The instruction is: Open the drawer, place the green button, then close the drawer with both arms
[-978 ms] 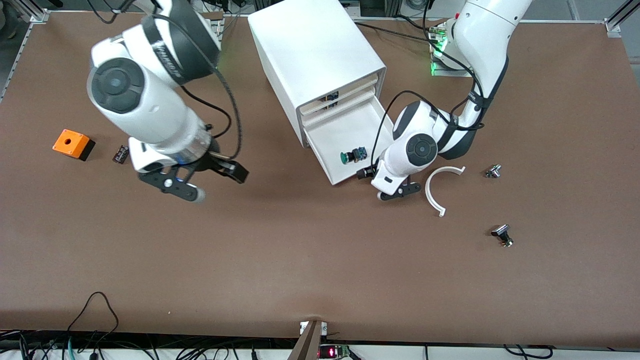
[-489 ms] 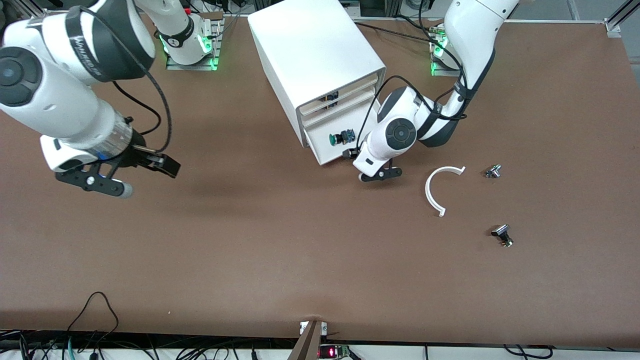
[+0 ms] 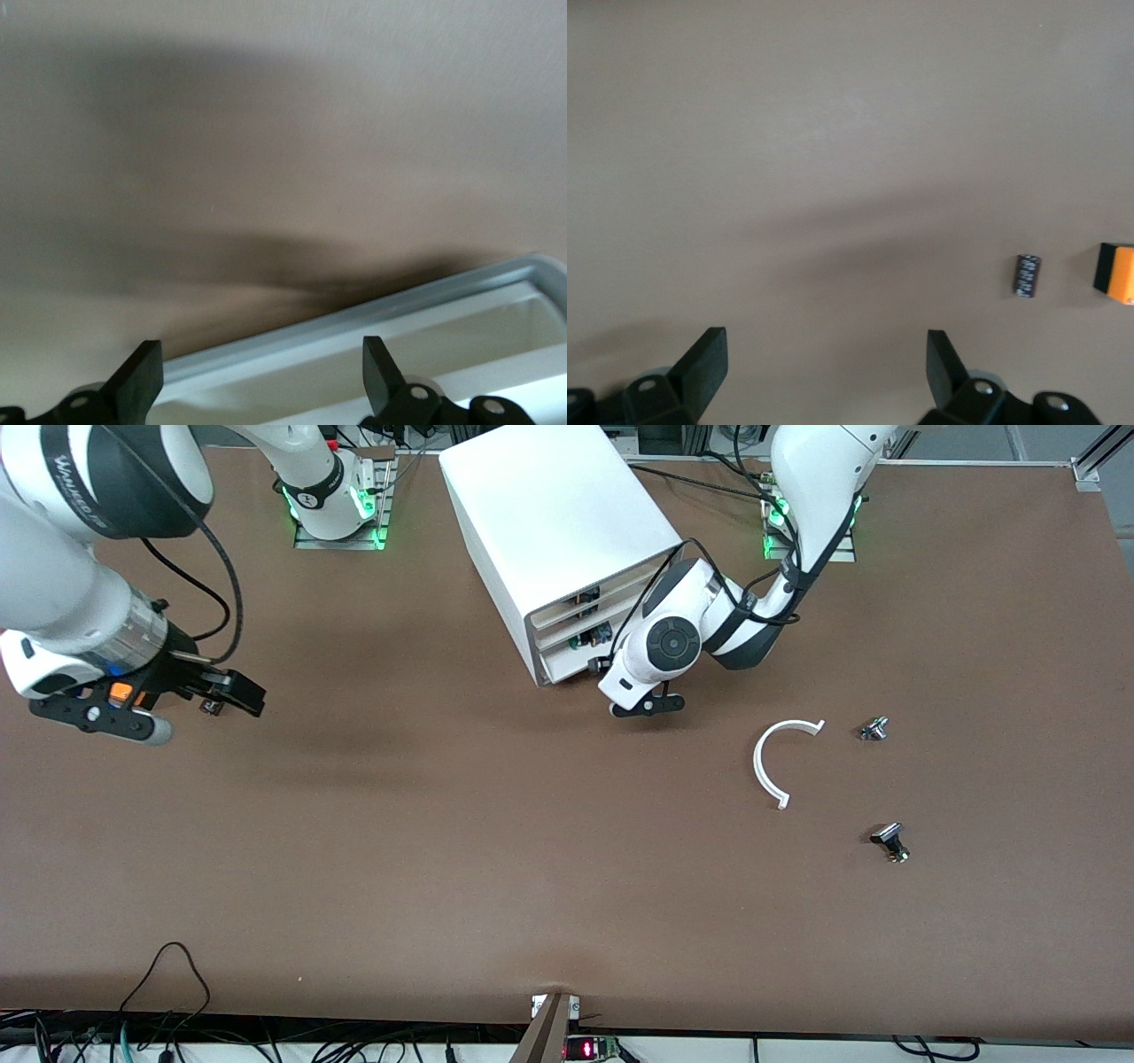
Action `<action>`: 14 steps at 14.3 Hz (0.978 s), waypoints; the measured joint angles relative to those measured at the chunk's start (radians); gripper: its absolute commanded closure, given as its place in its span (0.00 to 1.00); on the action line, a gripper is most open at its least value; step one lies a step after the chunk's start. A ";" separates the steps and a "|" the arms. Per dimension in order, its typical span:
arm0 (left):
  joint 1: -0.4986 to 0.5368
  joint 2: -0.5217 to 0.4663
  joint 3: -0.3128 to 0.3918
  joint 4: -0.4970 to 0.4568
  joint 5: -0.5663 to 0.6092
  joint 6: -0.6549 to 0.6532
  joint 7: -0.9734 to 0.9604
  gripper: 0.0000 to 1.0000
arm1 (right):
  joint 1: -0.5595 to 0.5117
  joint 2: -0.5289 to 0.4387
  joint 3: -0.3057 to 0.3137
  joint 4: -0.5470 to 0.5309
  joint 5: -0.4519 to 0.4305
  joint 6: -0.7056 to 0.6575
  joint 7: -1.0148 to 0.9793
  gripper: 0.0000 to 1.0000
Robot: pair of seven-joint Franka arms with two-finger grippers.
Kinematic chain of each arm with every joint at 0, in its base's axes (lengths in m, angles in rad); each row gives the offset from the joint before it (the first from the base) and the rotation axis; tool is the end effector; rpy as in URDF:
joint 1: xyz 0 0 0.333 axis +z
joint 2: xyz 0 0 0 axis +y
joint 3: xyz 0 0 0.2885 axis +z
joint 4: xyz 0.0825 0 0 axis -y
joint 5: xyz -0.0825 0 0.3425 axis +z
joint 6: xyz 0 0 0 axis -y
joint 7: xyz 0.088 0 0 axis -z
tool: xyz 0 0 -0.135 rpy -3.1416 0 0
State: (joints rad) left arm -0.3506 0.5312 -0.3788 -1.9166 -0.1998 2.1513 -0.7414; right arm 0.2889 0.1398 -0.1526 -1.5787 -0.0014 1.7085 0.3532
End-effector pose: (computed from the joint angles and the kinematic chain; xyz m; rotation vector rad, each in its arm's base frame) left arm 0.4029 -0.3766 0.1975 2.9848 0.2513 -0.6547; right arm 0.5534 0.0802 0.5034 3.0996 -0.3350 -0.0041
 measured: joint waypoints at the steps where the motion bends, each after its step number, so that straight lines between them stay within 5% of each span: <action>1: 0.000 0.000 -0.002 0.000 -0.028 -0.018 0.000 0.01 | -0.026 -0.023 0.004 -0.019 0.000 0.000 -0.034 0.01; 6: 0.000 0.001 -0.007 0.000 -0.092 -0.044 0.000 0.01 | -0.193 -0.147 0.111 -0.098 0.000 -0.033 -0.146 0.01; 14: 0.036 -0.006 -0.010 0.059 -0.054 -0.103 0.018 0.01 | -0.232 -0.218 0.130 -0.114 0.000 -0.079 -0.176 0.01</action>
State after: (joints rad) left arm -0.3145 0.5255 -0.3884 -1.8577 -0.2541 2.0481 -0.7235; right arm 0.0572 -0.0779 -0.0227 -1.6924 -0.0014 1.6291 0.1770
